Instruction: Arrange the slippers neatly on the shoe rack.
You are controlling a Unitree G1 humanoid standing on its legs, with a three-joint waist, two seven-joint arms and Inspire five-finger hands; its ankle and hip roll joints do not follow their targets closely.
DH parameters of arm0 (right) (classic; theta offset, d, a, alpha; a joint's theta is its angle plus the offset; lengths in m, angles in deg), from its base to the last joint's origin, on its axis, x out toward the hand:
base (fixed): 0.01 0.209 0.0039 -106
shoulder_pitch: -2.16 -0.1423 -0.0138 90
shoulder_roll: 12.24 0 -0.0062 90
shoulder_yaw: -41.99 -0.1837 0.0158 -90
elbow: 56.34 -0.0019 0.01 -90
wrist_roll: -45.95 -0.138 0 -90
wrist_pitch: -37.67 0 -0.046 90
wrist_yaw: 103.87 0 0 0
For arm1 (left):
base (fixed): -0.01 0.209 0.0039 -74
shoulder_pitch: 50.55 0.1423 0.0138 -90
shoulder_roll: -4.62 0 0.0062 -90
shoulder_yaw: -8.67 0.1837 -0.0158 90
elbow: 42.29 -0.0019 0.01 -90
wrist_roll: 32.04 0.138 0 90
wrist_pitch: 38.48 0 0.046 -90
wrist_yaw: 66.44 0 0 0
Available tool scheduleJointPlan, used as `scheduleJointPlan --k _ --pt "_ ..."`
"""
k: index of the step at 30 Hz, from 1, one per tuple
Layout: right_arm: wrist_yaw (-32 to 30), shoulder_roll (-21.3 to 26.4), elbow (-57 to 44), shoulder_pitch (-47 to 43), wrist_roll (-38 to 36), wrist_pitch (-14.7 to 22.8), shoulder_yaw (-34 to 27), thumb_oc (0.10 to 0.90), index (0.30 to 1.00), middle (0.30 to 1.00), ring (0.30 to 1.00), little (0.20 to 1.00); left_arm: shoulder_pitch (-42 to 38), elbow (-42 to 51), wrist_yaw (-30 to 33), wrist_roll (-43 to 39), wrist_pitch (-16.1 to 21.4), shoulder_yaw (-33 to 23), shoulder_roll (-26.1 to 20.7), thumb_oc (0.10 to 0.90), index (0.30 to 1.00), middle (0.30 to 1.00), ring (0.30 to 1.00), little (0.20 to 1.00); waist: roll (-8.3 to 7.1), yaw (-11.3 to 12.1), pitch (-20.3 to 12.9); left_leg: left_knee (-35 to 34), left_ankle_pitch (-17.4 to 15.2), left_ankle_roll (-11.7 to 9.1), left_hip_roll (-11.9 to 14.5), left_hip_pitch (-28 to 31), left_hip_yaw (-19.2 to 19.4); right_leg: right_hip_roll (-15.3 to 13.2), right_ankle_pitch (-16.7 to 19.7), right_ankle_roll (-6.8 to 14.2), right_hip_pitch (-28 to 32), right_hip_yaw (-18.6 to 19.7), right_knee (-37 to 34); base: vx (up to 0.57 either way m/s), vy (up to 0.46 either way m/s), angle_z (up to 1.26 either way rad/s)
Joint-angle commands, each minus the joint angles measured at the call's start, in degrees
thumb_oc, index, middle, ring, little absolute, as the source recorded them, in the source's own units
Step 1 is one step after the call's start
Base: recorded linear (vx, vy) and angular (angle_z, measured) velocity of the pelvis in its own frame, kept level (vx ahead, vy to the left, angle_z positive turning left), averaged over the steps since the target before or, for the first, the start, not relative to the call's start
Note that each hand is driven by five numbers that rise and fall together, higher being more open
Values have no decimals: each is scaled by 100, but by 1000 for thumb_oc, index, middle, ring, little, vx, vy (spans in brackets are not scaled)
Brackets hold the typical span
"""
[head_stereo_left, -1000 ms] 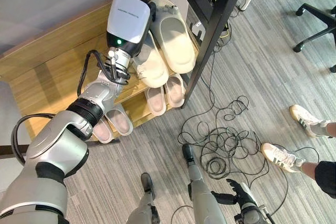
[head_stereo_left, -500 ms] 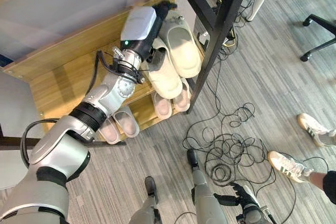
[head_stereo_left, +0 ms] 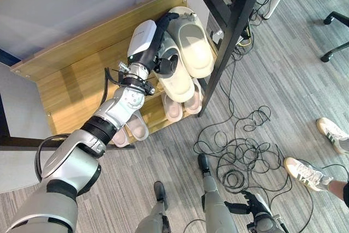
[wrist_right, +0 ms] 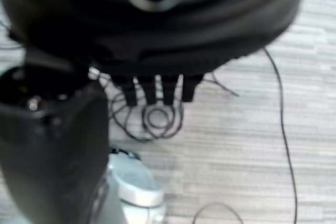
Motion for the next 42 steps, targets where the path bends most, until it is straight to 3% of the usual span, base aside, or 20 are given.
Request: scheduleJointPlan --k 1,10,17,28,42 --pt "-70 374 115 126 26 47 40 800 900 900 900 900 -1027 61 561 234 263 -476 -408 800 900 900 900 900 157 -45 31 36 -418 191 -62 -421 -444 -265 -1289 484 389 -379 194 0 0 0" --pt "-68 372 106 154 102 49 57 800 900 900 900 900 -915 545 1112 455 177 -957 -592 800 900 900 900 900 165 -14 -22 59 -461 181 -42 -369 -451 -245 -1354 458 448 -374 224 0 0 0" --pt "-36 436 107 151 136 42 76 800 900 900 900 900 -998 525 1233 750 45 -947 -834 800 900 900 900 900 185 -3 -28 76 -476 178 -26 -355 -446 -234 -1367 452 476 -363 231 0 0 0" --pt "-53 551 160 16 192 79 180 800 900 900 900 900 -1627 -352 1114 1346 -224 -246 -959 800 900 900 900 900 165 -68 3 69 -435 171 -51 -484 -401 -246 -1254 487 360 -353 154 0 0 0" --pt "-52 525 167 68 146 39 102 800 900 900 900 900 -1236 83 718 791 44 -493 -697 800 900 900 900 900 202 -32 -18 128 -446 193 -51 -495 -402 -234 -1340 458 352 -318 254 2 0 0"
